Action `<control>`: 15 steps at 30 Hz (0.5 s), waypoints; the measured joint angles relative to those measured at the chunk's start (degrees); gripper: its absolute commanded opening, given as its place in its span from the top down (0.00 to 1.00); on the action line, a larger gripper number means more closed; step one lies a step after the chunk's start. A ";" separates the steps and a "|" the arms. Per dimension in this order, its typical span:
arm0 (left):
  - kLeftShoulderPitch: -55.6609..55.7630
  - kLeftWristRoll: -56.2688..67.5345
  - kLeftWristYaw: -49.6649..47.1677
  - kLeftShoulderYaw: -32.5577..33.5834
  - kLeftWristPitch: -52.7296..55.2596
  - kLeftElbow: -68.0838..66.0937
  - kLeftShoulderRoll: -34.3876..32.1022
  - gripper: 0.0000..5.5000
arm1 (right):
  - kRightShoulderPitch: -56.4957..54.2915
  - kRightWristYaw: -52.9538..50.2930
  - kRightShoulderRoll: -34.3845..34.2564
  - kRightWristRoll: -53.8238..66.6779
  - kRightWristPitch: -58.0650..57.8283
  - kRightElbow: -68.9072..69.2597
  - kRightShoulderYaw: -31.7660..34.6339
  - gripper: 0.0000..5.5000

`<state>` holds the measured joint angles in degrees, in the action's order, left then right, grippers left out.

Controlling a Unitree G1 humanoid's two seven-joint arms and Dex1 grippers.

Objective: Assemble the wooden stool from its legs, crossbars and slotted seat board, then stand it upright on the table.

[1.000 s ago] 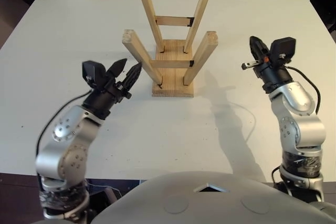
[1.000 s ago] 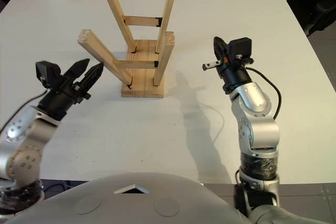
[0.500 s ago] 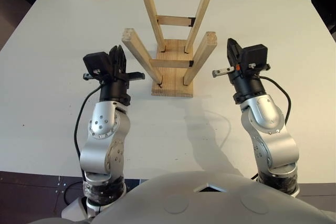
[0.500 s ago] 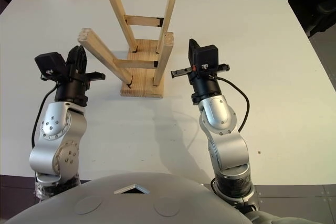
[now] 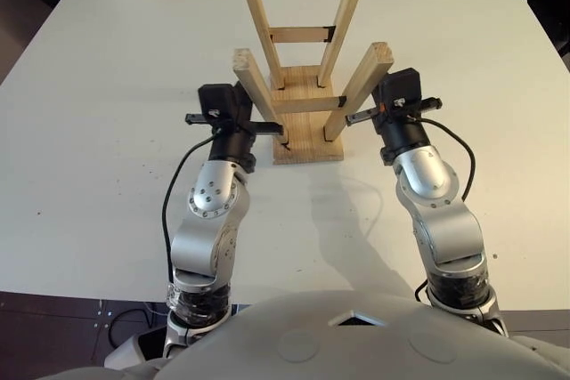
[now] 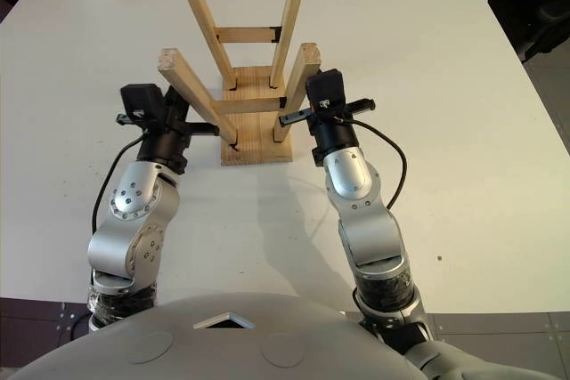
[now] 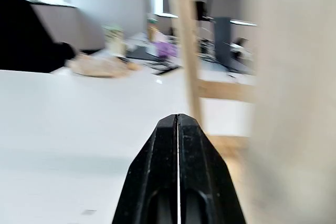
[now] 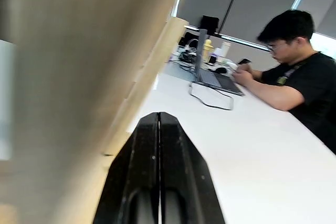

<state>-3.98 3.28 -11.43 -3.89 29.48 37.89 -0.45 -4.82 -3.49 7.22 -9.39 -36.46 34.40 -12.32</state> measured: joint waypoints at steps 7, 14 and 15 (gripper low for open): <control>1.51 -2.40 1.69 1.28 -1.28 -0.92 -0.67 1.00 | -2.71 -1.25 -3.92 2.94 0.52 -1.73 7.79 1.00; 1.61 0.48 6.53 -5.77 -0.95 -3.60 0.64 1.00 | -0.01 2.12 -6.22 6.30 -0.63 1.29 -0.68 1.00; 1.61 0.47 6.53 -5.76 -1.39 -4.20 0.64 1.00 | -0.02 2.40 -6.04 6.51 -0.74 1.29 -0.68 1.00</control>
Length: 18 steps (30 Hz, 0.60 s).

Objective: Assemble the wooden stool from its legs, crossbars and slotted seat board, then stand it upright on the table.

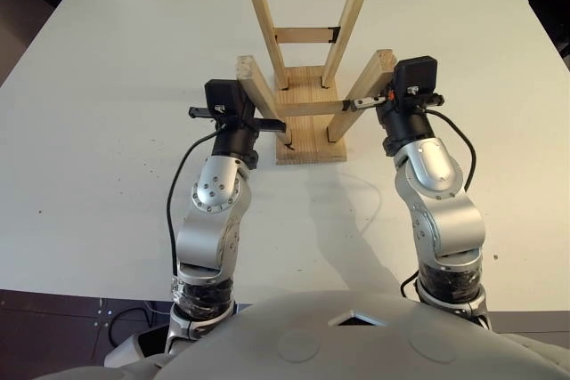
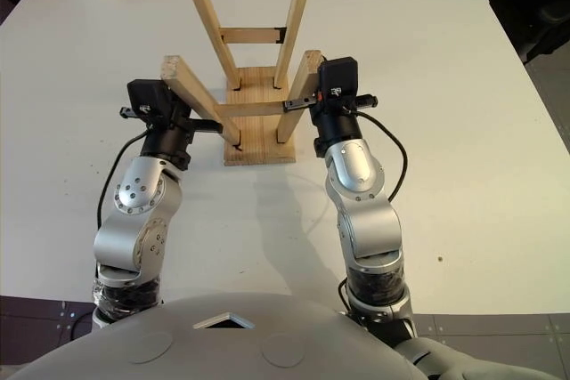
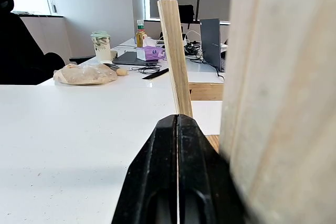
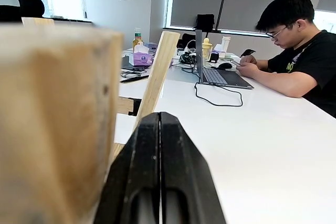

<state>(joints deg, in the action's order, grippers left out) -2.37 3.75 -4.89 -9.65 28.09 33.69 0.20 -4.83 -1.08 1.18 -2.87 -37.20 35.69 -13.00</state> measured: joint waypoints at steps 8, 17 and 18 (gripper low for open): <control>-0.03 1.04 -0.01 0.94 0.60 -2.83 0.84 1.00 | 0.02 4.93 2.66 2.05 -0.87 -1.23 1.14 1.00; 7.71 25.12 -0.20 31.18 9.05 -11.37 -1.99 1.00 | -9.92 11.21 12.06 13.15 2.50 -21.52 24.67 1.00; 11.74 29.55 -0.04 34.70 9.88 -12.82 -4.05 1.00 | -13.44 13.47 12.89 16.15 2.48 -23.01 26.53 1.00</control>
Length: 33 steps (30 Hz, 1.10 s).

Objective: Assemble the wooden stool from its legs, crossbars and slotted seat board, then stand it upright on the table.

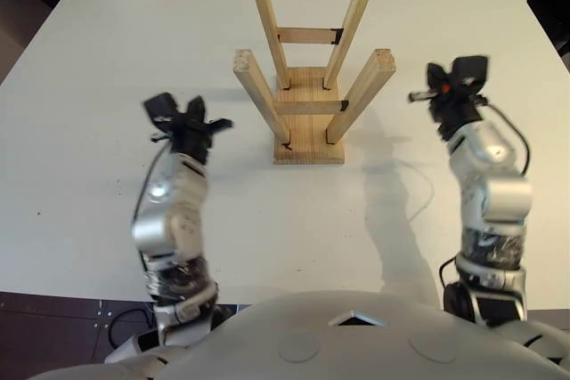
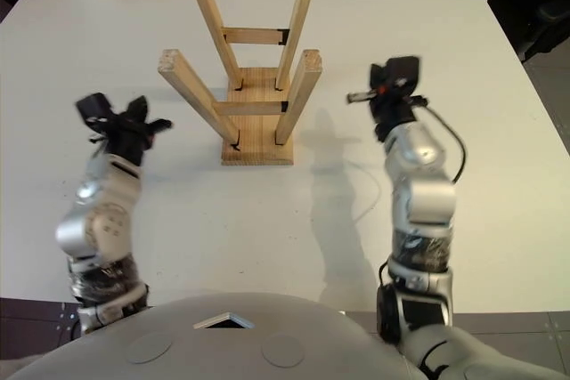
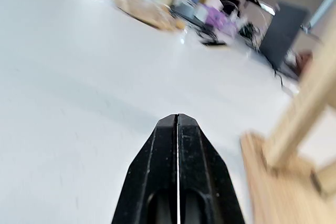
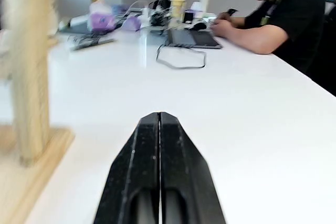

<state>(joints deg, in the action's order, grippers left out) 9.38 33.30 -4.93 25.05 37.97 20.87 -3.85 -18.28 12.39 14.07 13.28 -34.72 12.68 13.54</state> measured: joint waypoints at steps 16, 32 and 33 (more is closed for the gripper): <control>16.87 48.44 -0.15 -8.82 16.69 9.66 -13.44 1.00 | -12.46 20.87 2.90 29.40 -6.15 8.97 -4.08 1.00; 18.03 39.09 5.34 -15.33 10.19 -0.88 -17.52 1.00 | -10.83 25.95 8.80 20.34 5.59 1.61 -14.10 1.00; 17.45 37.48 5.60 -15.92 9.56 -0.36 -17.21 1.00 | -10.77 26.21 9.05 19.57 7.19 0.80 -14.89 1.00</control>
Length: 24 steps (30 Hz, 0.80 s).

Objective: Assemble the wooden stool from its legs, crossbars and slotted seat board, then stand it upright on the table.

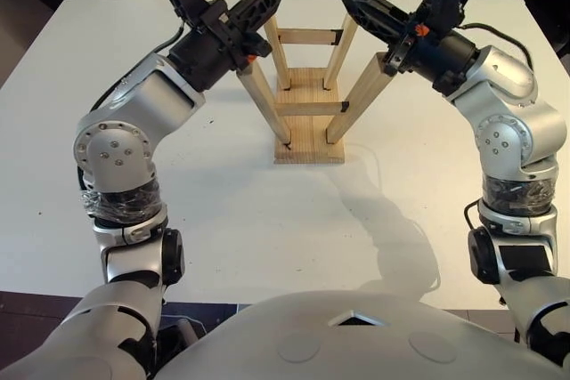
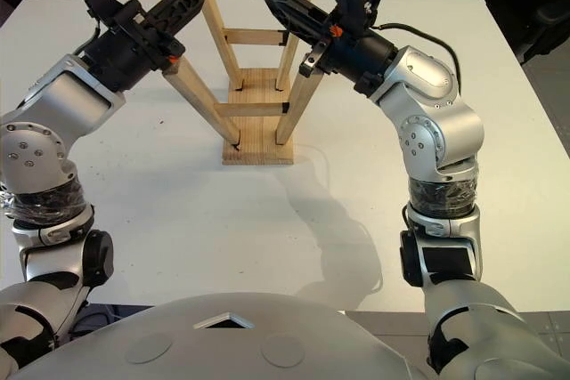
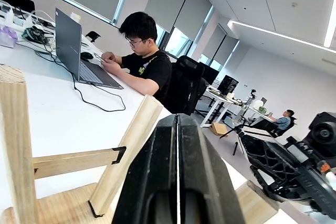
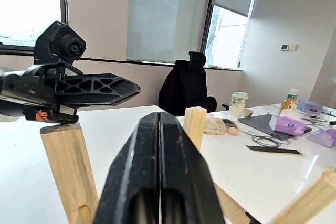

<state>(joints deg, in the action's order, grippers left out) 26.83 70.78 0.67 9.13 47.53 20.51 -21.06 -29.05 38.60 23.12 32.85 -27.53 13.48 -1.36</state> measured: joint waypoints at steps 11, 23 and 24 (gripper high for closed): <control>-0.30 4.51 1.50 9.04 -8.02 0.12 3.71 1.00 | -4.30 -2.58 -2.31 9.42 -2.65 -7.58 10.21 1.00; -27.41 -12.81 20.70 6.88 -10.09 -6.73 -7.56 1.00 | 1.90 11.29 4.25 -17.41 22.66 -34.38 -5.03 1.00; -30.95 -15.24 23.38 4.33 -10.22 -6.35 -7.81 1.00 | 1.91 12.41 3.77 -17.21 22.99 -34.29 -5.06 1.00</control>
<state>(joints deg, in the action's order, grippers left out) -4.12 55.54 24.05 13.46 37.32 14.16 -28.87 -27.14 51.01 26.89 15.64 -4.54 -20.81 -6.42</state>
